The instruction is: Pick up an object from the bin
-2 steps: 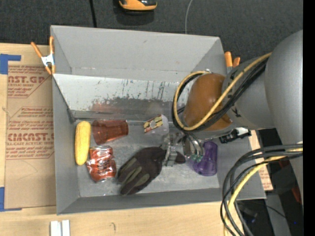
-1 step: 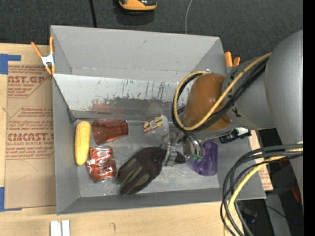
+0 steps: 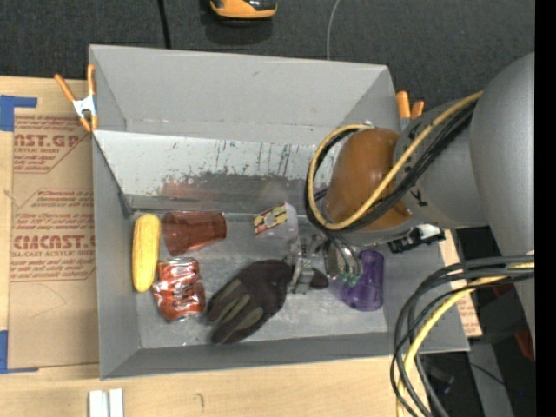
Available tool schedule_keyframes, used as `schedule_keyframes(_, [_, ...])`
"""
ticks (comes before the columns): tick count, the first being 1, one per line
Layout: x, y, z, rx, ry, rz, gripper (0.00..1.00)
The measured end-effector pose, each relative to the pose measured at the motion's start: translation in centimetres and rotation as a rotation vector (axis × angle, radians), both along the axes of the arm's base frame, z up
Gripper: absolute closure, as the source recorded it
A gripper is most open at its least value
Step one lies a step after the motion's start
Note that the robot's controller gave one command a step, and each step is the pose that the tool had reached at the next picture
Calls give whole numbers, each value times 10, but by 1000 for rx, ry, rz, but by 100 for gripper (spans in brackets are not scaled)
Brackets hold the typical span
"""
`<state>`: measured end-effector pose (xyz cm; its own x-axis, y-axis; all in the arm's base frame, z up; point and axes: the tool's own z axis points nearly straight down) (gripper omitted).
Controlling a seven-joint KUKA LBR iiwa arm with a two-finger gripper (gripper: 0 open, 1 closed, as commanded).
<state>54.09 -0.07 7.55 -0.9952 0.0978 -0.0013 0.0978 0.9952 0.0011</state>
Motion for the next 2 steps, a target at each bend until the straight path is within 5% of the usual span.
schedule_keyframes(2, [0,0,27,0,-1,1,100])
